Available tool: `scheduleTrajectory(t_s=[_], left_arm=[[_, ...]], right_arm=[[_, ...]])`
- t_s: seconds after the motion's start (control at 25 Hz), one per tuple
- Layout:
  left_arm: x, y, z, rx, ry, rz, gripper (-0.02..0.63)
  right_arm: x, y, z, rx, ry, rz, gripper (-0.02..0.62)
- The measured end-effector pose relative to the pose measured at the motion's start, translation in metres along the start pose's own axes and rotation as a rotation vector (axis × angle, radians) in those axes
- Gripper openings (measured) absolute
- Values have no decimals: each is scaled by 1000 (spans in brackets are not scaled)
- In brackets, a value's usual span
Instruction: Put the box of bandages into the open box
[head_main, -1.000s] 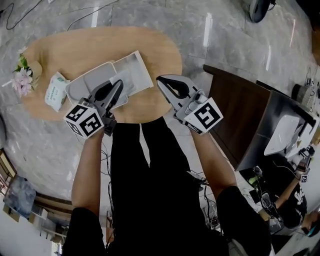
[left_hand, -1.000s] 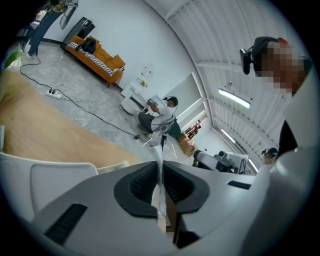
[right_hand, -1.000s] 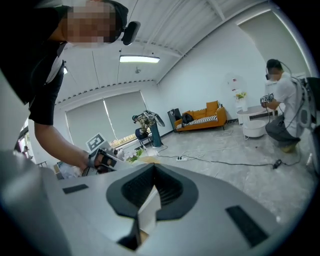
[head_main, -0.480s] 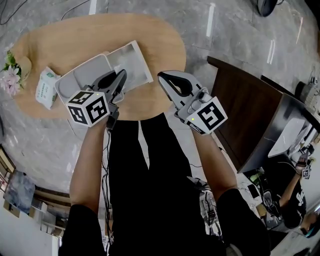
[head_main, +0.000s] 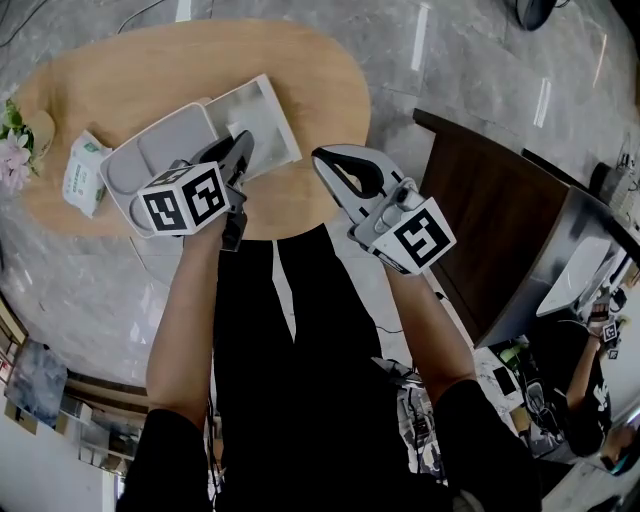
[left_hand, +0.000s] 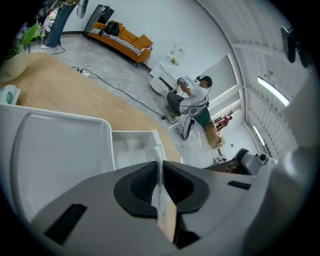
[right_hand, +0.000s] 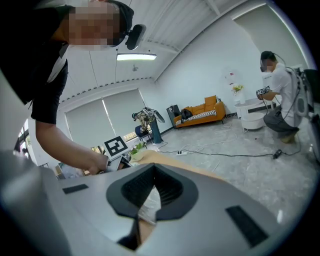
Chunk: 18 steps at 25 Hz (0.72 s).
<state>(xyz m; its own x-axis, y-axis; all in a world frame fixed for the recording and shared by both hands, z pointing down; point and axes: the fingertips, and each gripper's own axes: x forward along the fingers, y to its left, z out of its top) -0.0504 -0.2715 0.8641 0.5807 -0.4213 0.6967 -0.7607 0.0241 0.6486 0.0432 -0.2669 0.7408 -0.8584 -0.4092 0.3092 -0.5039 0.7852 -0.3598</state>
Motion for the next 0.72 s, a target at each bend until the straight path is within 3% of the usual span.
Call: scheduleTrajectory(t_s=[0.36,0.48,0.72], left_arm=[[17,-4,-6,1,24,11,38],[22,-5,-7,-43,37,19,38],[20,2,-6,-125,-15,63,38]], right_arm=[[-6,4,-5,24,-7,9,11],[-8,2,-3,17,-14,8,11],[-11,2,-1,17,-25,2,11]])
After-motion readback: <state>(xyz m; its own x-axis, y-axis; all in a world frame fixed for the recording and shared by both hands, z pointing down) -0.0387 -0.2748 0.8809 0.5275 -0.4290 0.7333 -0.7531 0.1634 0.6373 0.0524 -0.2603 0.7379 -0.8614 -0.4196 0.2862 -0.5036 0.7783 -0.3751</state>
